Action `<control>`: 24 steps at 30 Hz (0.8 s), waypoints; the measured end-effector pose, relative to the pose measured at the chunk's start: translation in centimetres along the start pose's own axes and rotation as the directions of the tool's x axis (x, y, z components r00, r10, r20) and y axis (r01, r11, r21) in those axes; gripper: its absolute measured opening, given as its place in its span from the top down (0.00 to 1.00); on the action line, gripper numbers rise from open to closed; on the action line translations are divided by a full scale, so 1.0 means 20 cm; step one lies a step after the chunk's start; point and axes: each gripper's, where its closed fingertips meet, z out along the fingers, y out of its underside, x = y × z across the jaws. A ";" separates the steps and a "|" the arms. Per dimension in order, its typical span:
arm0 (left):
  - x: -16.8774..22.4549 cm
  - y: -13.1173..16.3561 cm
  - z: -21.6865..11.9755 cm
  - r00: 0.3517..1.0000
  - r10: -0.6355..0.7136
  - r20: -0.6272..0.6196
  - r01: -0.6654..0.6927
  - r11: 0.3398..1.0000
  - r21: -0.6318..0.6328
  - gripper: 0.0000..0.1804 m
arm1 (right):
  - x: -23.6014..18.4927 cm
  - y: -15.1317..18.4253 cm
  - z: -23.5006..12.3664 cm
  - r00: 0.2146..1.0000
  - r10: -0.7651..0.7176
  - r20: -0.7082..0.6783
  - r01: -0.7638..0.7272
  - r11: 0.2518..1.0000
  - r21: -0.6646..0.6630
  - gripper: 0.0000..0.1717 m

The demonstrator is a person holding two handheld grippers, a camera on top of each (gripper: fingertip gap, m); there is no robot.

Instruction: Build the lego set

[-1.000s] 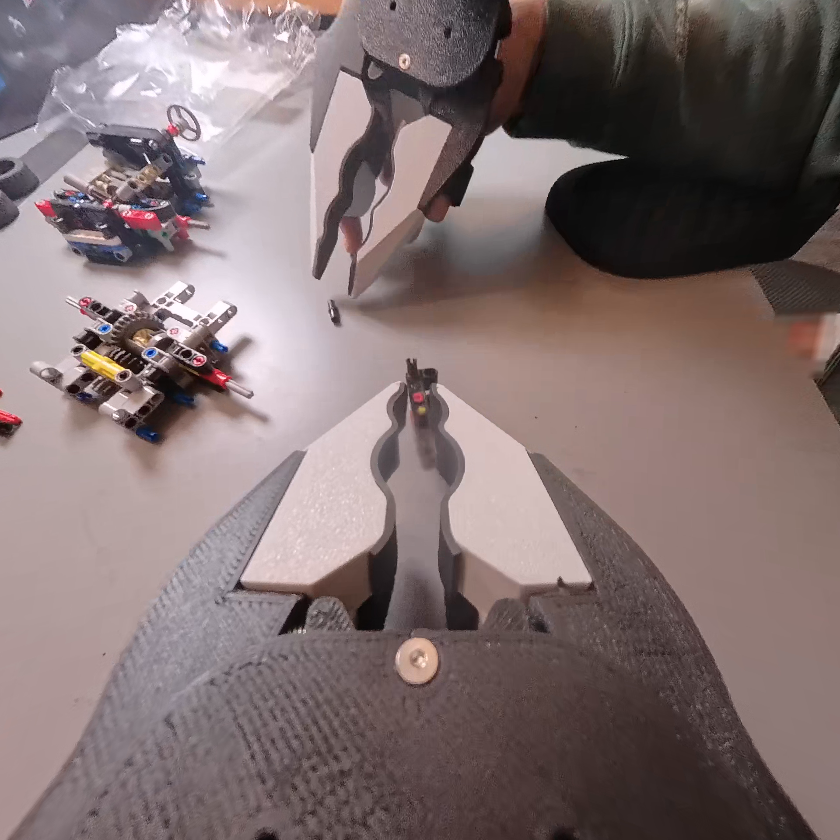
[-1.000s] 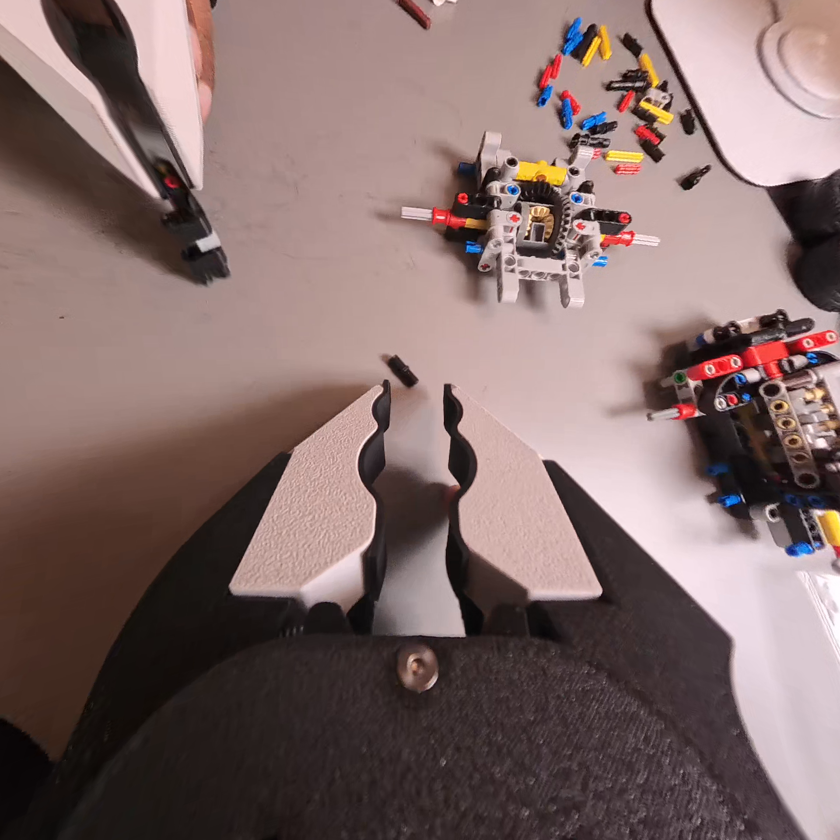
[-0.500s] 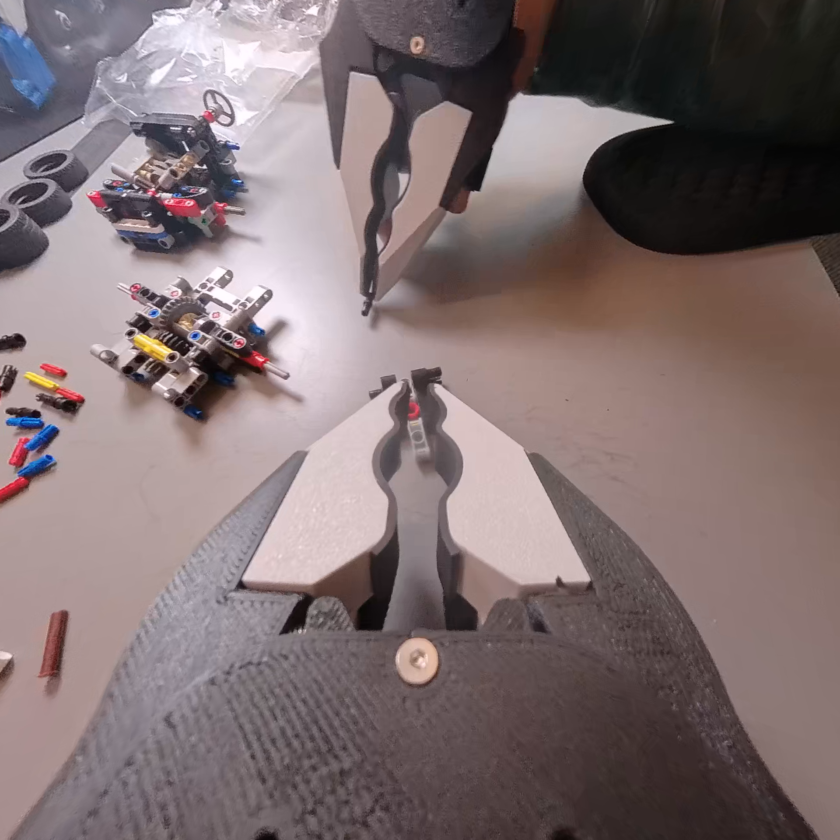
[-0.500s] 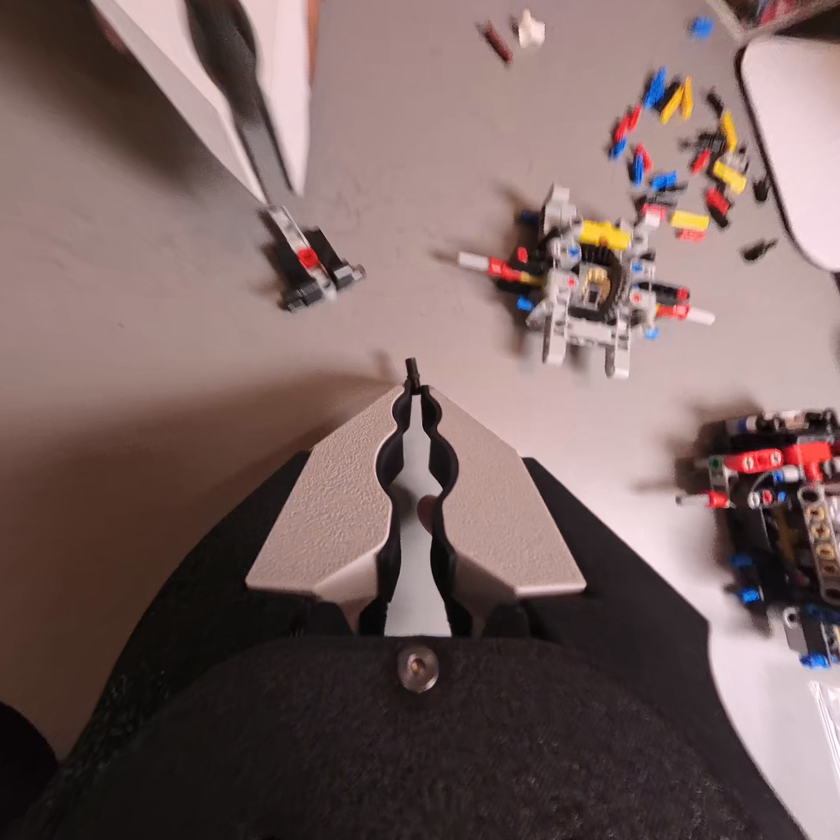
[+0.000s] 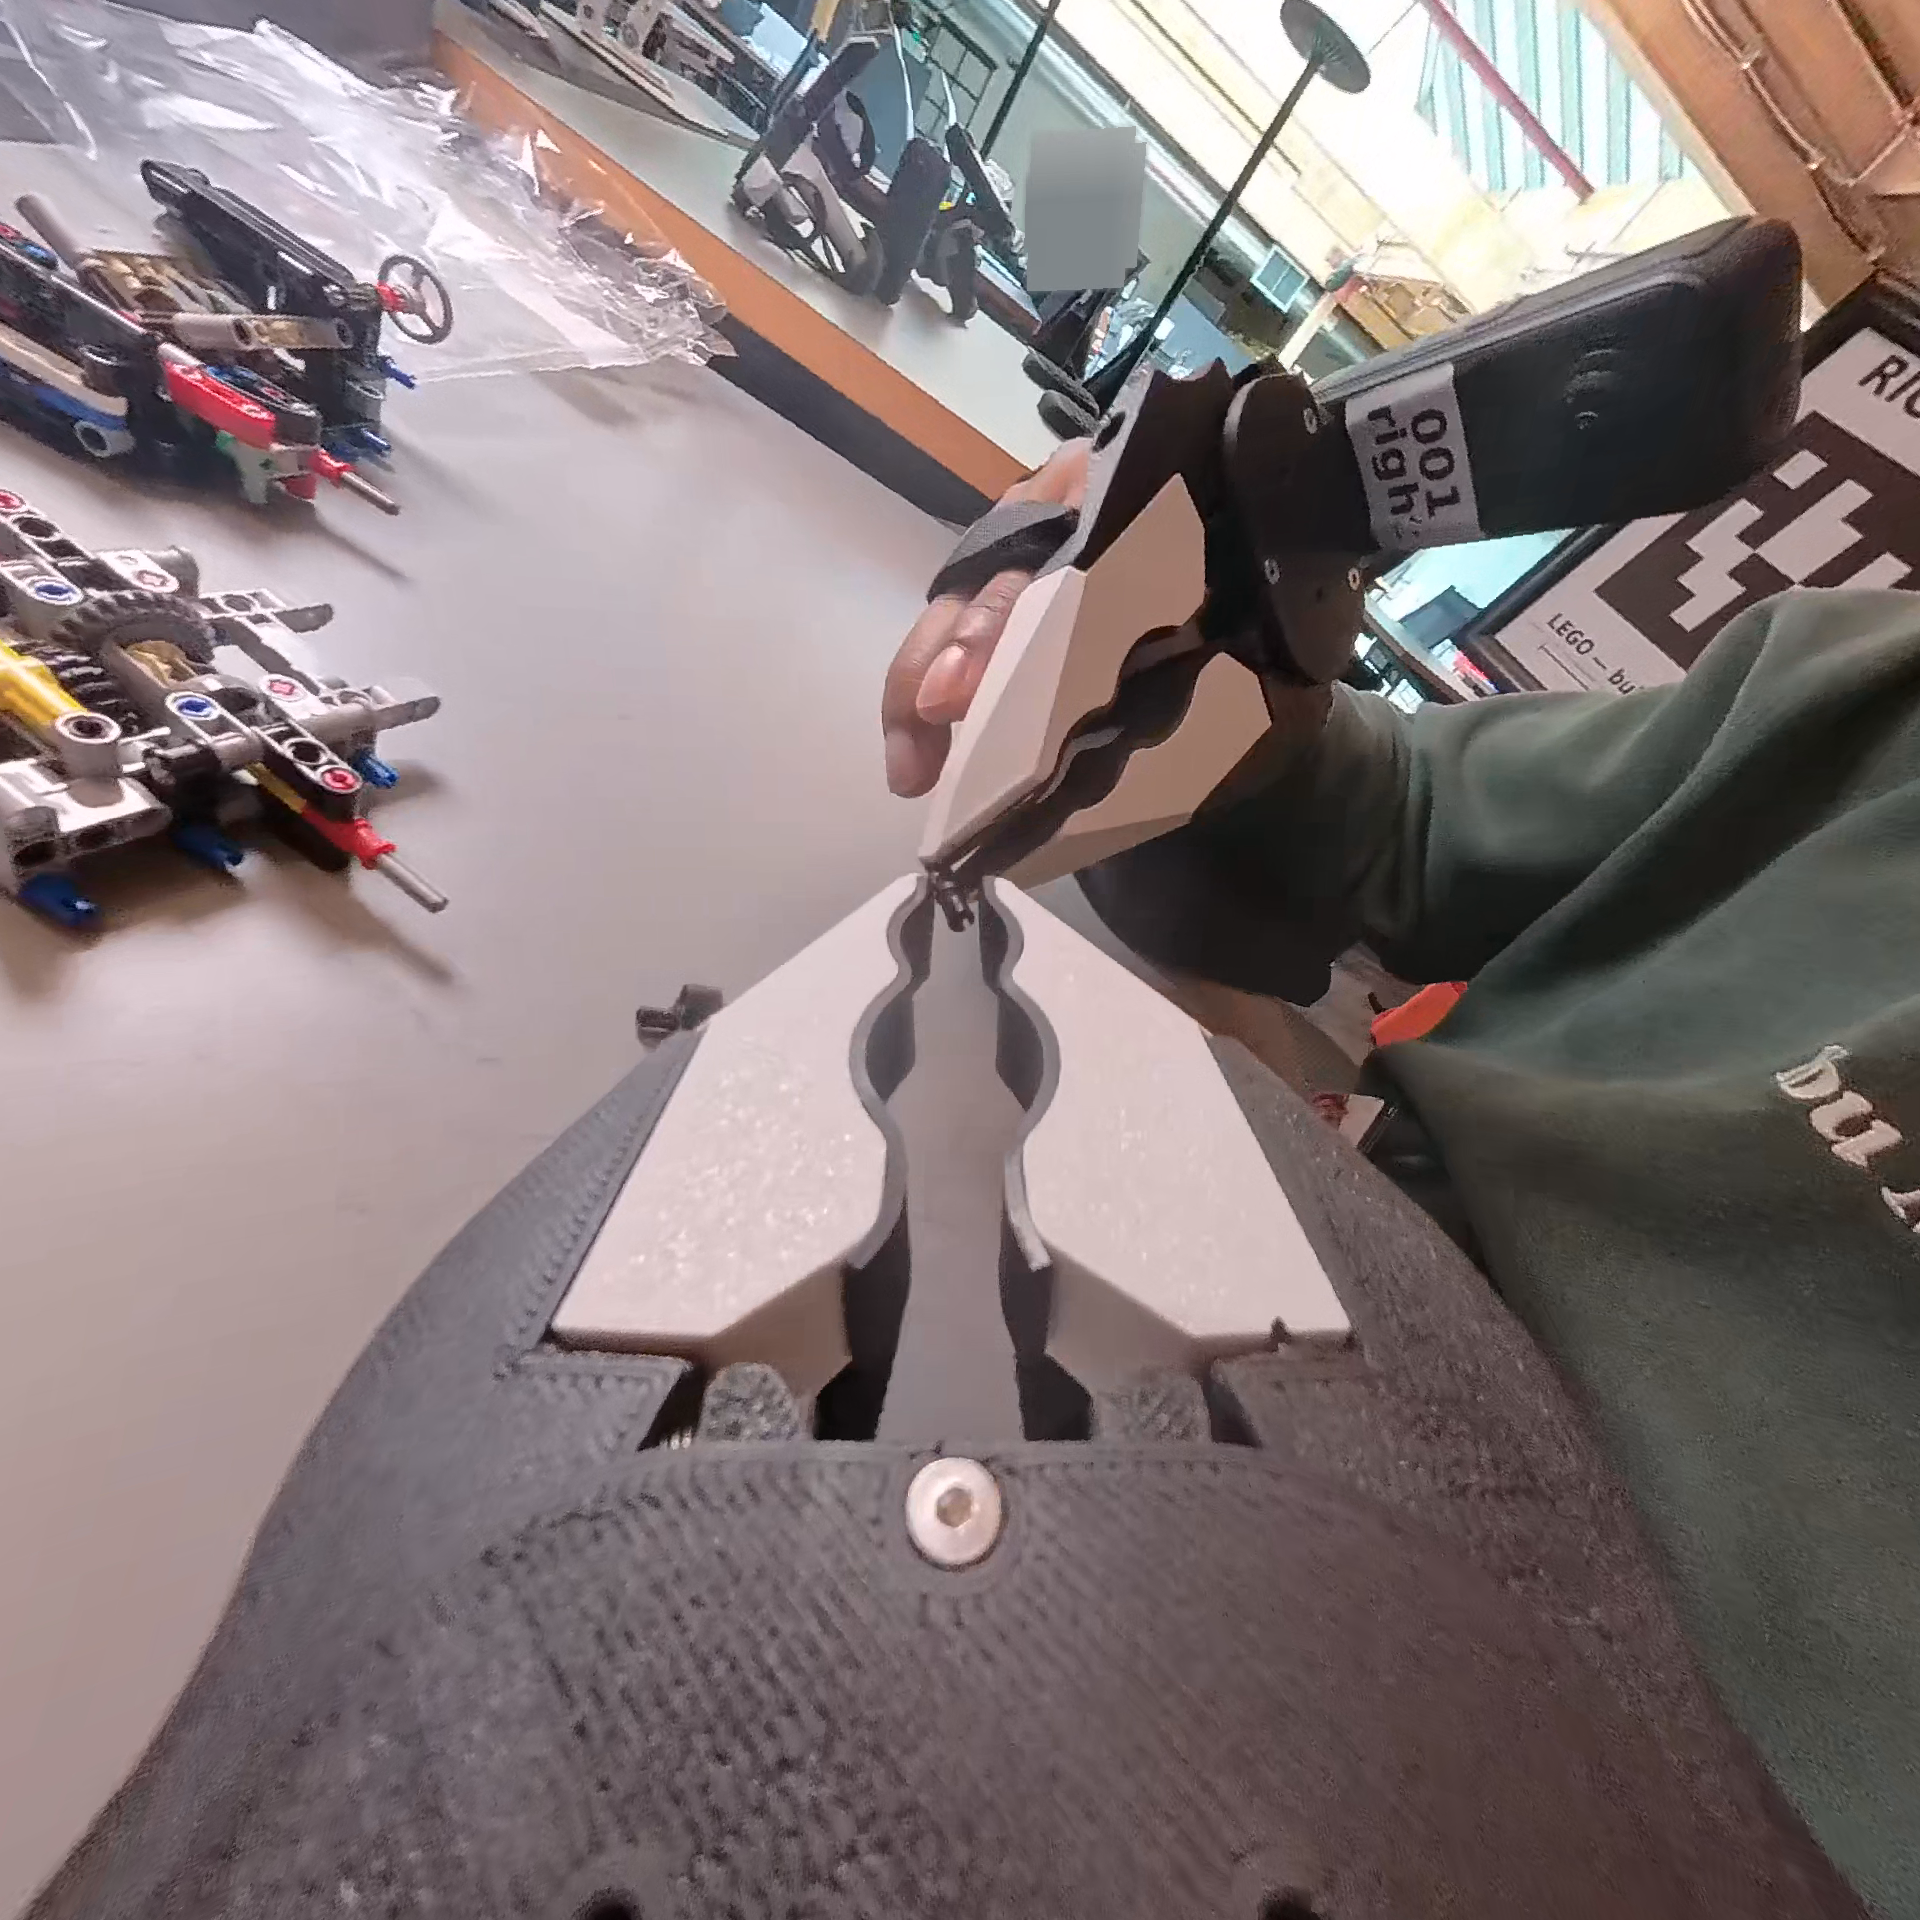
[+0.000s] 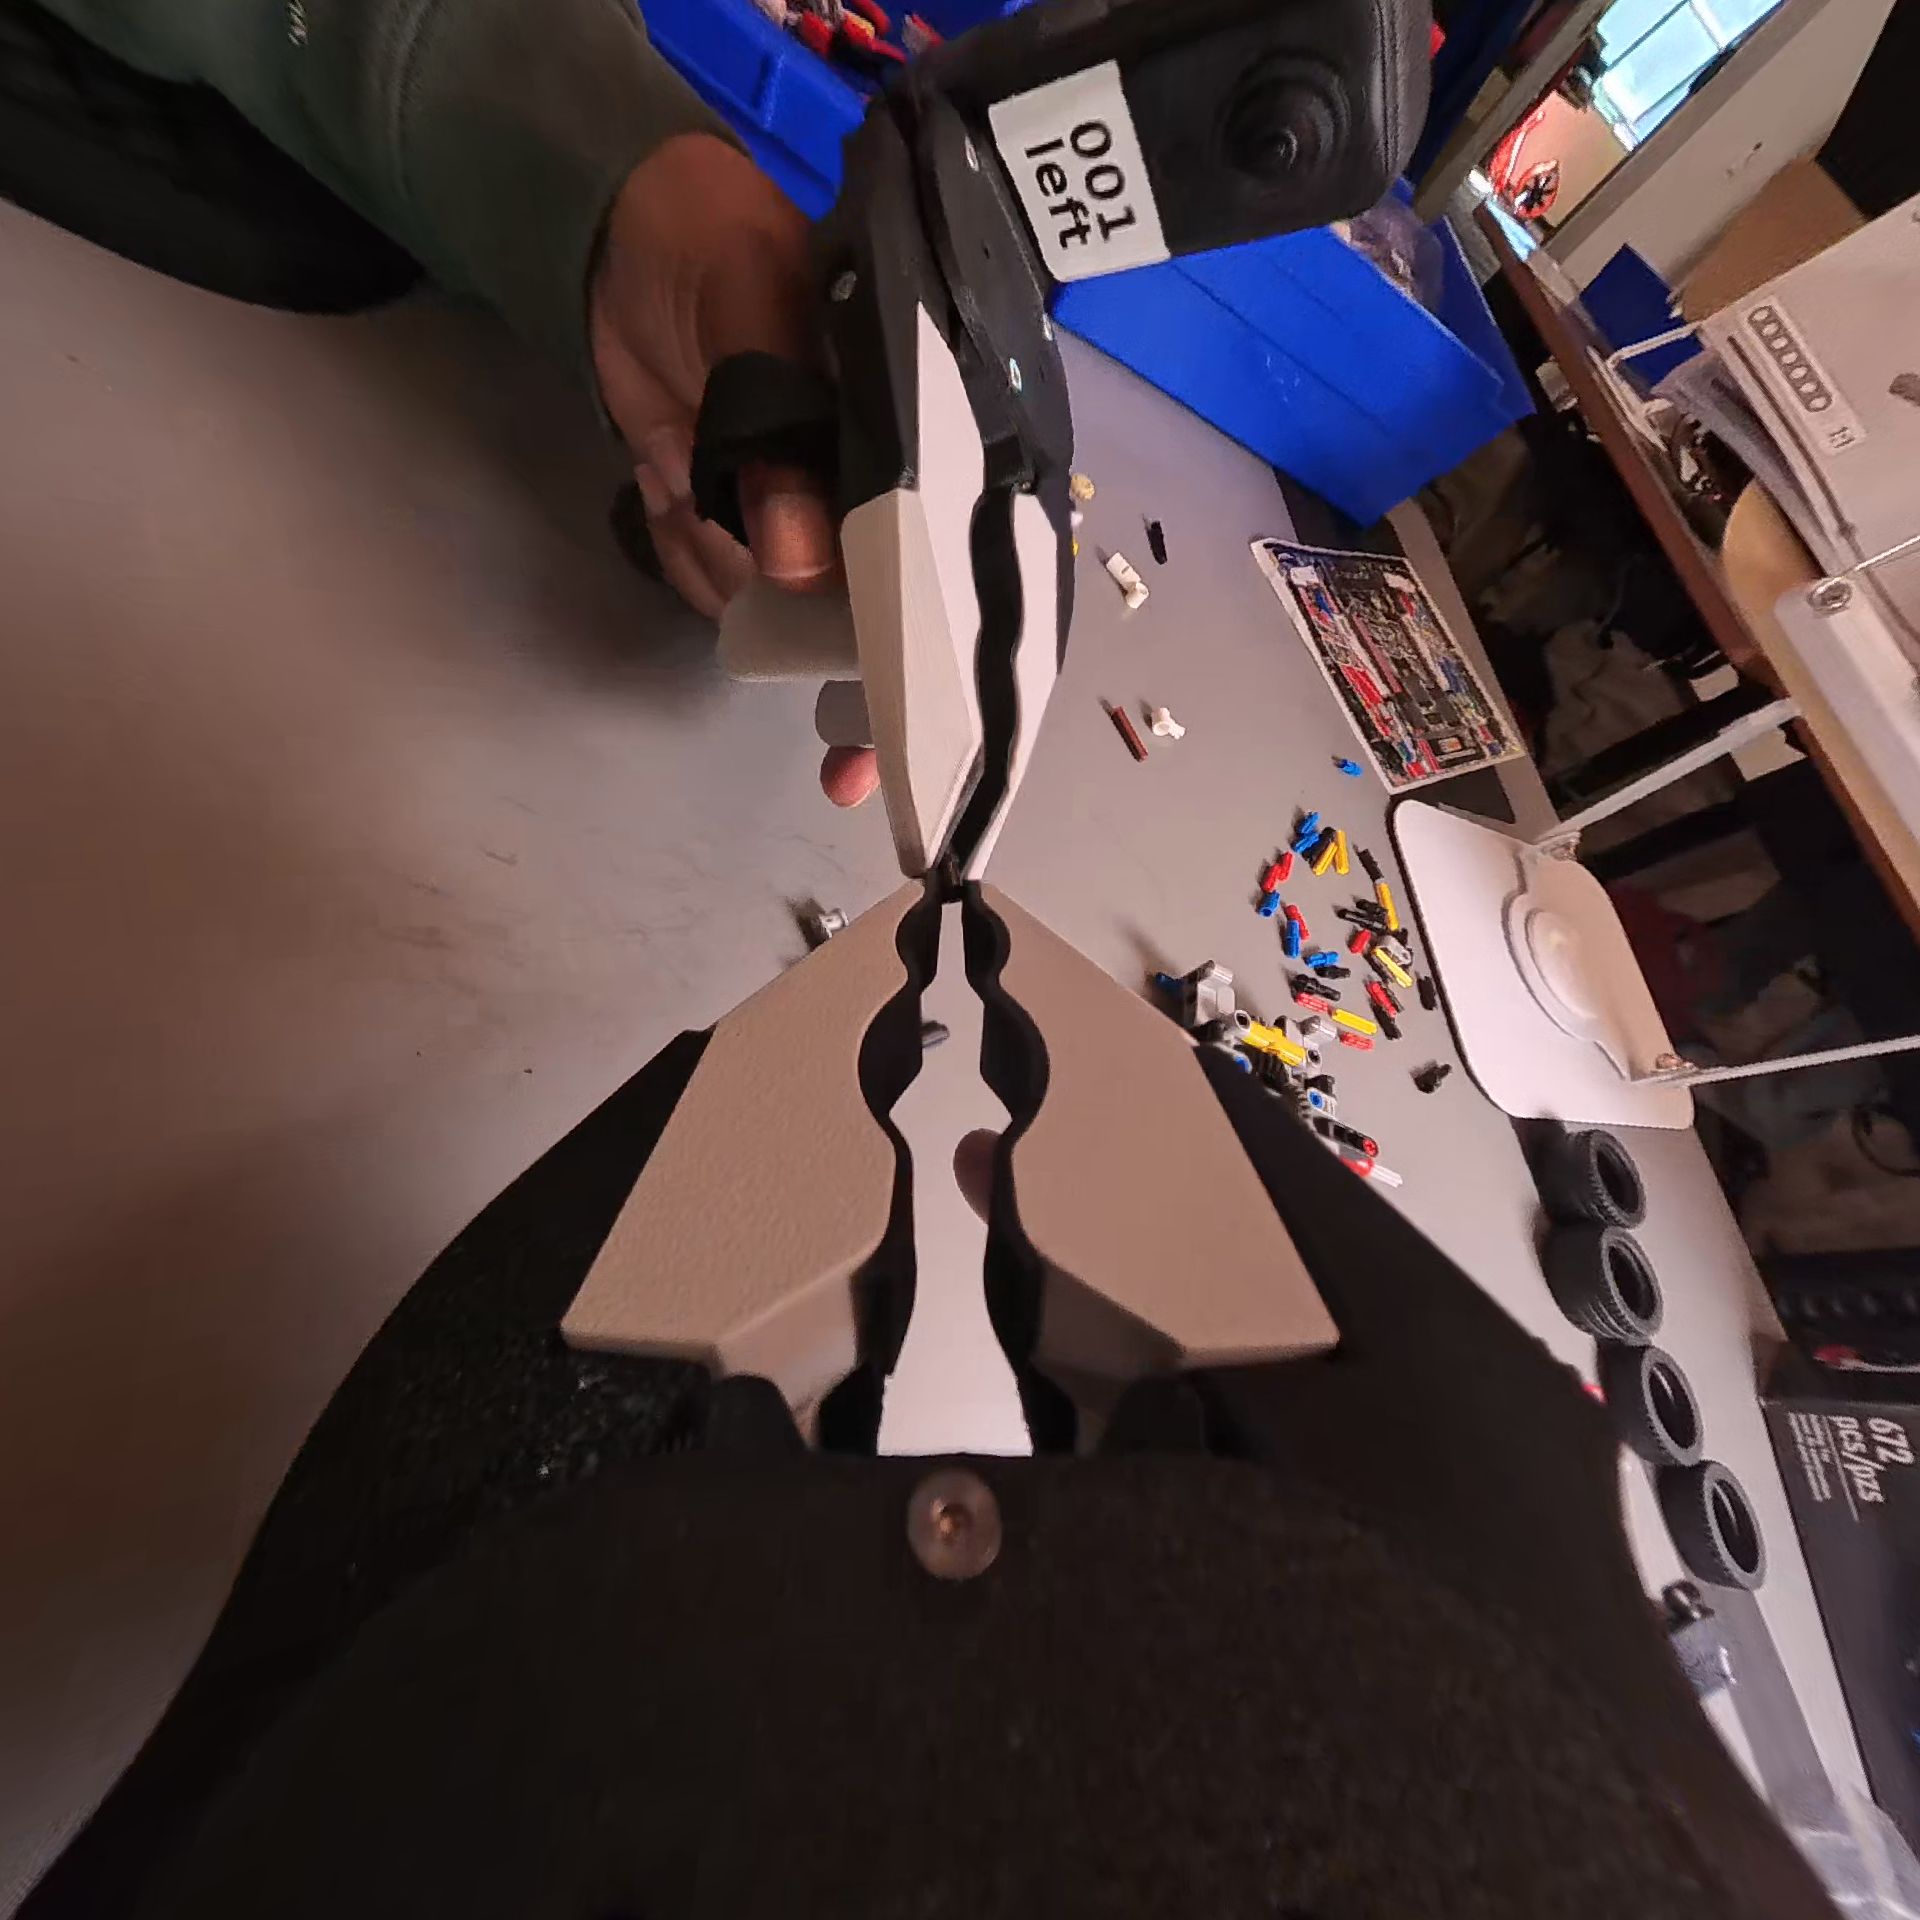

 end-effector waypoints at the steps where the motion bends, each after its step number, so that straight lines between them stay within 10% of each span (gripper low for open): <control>1: 0.01 -0.01 0.00 1.000 0.003 -0.018 -0.003 1.000 0.005 0.97 | 0.00 -0.02 -0.01 1.000 0.009 0.001 -0.009 1.000 0.026 0.99; 8: 0.23 -0.11 -0.05 0.941 -0.068 -0.330 0.104 0.990 0.092 0.98 | -0.01 -0.24 -0.14 0.995 0.078 0.068 -0.095 0.949 0.300 0.96; 24: 0.22 -0.13 -0.06 0.865 -0.262 -0.429 0.321 0.944 0.071 0.93 | -0.03 -0.25 -0.13 0.995 -0.086 -0.043 0.094 0.962 0.255 0.98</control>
